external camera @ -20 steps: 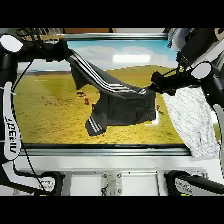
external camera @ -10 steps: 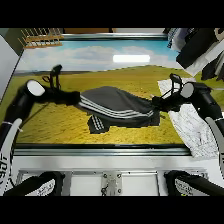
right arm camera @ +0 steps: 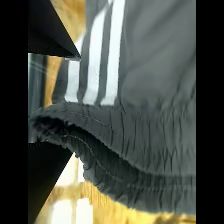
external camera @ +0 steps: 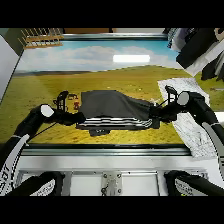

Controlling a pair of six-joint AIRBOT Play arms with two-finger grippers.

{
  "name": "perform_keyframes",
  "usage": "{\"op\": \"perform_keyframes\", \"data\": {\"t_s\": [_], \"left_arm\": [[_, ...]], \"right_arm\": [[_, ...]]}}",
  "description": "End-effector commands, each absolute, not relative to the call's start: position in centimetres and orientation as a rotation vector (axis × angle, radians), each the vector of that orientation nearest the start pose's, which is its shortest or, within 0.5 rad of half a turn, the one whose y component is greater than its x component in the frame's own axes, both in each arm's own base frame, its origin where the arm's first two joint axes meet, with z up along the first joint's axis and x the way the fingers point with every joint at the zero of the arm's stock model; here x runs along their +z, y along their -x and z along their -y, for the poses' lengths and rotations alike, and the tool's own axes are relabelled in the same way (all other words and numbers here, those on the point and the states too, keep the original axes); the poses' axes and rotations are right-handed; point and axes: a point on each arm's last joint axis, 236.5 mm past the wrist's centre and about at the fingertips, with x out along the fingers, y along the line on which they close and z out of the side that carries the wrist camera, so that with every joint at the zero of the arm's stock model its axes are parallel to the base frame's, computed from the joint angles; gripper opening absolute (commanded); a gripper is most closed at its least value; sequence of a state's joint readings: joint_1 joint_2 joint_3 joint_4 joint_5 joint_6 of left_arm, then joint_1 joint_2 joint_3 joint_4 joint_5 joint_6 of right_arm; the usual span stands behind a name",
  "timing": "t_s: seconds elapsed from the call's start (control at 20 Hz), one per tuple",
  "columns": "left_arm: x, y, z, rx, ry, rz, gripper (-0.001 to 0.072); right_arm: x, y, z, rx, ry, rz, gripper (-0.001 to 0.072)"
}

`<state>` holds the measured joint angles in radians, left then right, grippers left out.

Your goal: Fold the clothes and pants, and hang the long-sleeved shirts on hangers.

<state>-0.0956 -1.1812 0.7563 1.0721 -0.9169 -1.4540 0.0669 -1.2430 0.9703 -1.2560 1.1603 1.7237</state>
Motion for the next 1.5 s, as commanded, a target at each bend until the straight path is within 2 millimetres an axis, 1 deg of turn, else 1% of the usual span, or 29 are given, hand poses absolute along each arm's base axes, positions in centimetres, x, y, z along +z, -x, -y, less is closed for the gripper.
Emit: {"op": "perform_keyframes", "data": {"t_s": [0.0, 0.05, 0.1, 0.15, 0.2, 0.25, 0.3, 0.35, 0.45, 0.5, 0.6, 0.75, 0.95, 1.0, 1.1, 1.2, 1.35, 1.45], "left_arm": [[-3.0, -32.3, 10.5, -0.284, 0.390, -1.321, 0.0515], [-1.4, -32.8, 10.0, -0.286, 0.393, -1.289, 0.0515], [0.1, -33.2, 9.8, -0.288, 0.391, -1.255, 0.0515], [1.4, -33.4, 9.7, -0.293, 0.385, -1.218, 0.0514], [2.6, -33.4, 9.8, -0.300, 0.382, -1.180, 0.0452], [3.5, -33.2, 10.1, -0.309, 0.371, -1.146, 0.0271], [4.1, -32.9, 10.6, -0.322, 0.360, -1.120, 0.0085], [4.7, -32.6, 11.3, -0.338, 0.346, -1.089, 0.0005], [5.2, -31.9, 13.0, -0.368, 0.339, -1.048, 0.0005], [5.3, -31.5, 13.9, -0.382, 0.339, -1.036, 0.0005], [5.3, -30.8, 15.6, -0.416, 0.333, -1.019, 0.0005], [5.0, -30.1, 17.8, -0.454, 0.333, -1.033, 0.0005], [3.3, -29.2, 19.5, -0.466, 0.347, -1.110, 0.0005], [3.0, -29.1, 19.7, -0.464, 0.351, -1.125, 0.0005], [2.4, -29.0, 20.0, -0.456, 0.362, -1.149, 0.0005], [2.4, -29.2, 20.2, -0.456, 0.361, -1.165, 0.0005], [3.6, -30.3, 20.7, -0.467, 0.359, -1.149, 0.0005], [4.6, -31.2, 21.0, -0.475, 0.358, -1.129, 0.0005]], "right_arm": [[1.9, -33.4, -11.4, 0.308, -0.476, -1.354, 0.0520], [4.0, -33.7, -10.6, 0.338, -0.483, -1.300, 0.0520], [5.3, -33.8, -9.2, 0.327, -0.492, -1.258, 0.0526], [6.0, -33.7, -7.2, 0.292, -0.492, -1.227, 0.0613], [6.3, -33.6, -5.3, 0.246, -0.503, -1.211, 0.0715], [6.2, -33.5, -3.3, 0.204, -0.505, -1.194, 0.0715], [5.7, -33.4, -1.8, 0.176, -0.519, -1.189, 0.0716], [4.9, -33.3, -0.6, 0.148, -0.539, -1.193, 0.0716], [1.9, -32.7, 1.0, 0.103, -0.586, -1.230, 0.0716], [0.3, -32.4, 1.3, 0.097, -0.610, -1.251, 0.0716], [-2.3, -32.5, 1.2, 0.117, -0.635, -1.261, 0.0716], [-5.6, -33.7, 0.8, 0.166, -0.663, -1.277, 0.0716], [-9.5, -34.2, -0.6, 0.243, -0.727, -1.327, 0.0715], [-10.1, -34.3, -1.1, 0.265, -0.742, -1.336, 0.0716], [-10.7, -34.6, -2.8, 0.311, -0.772, -1.342, 0.0715], [-10.8, -35.0, -5.0, 0.347, -0.777, -1.348, 0.0714], [-10.5, -35.4, -8.5, 0.407, -0.747, -1.351, 0.0714], [-10.3, -35.7, -10.5, 0.435, -0.742, -1.344, 0.0709]]}}
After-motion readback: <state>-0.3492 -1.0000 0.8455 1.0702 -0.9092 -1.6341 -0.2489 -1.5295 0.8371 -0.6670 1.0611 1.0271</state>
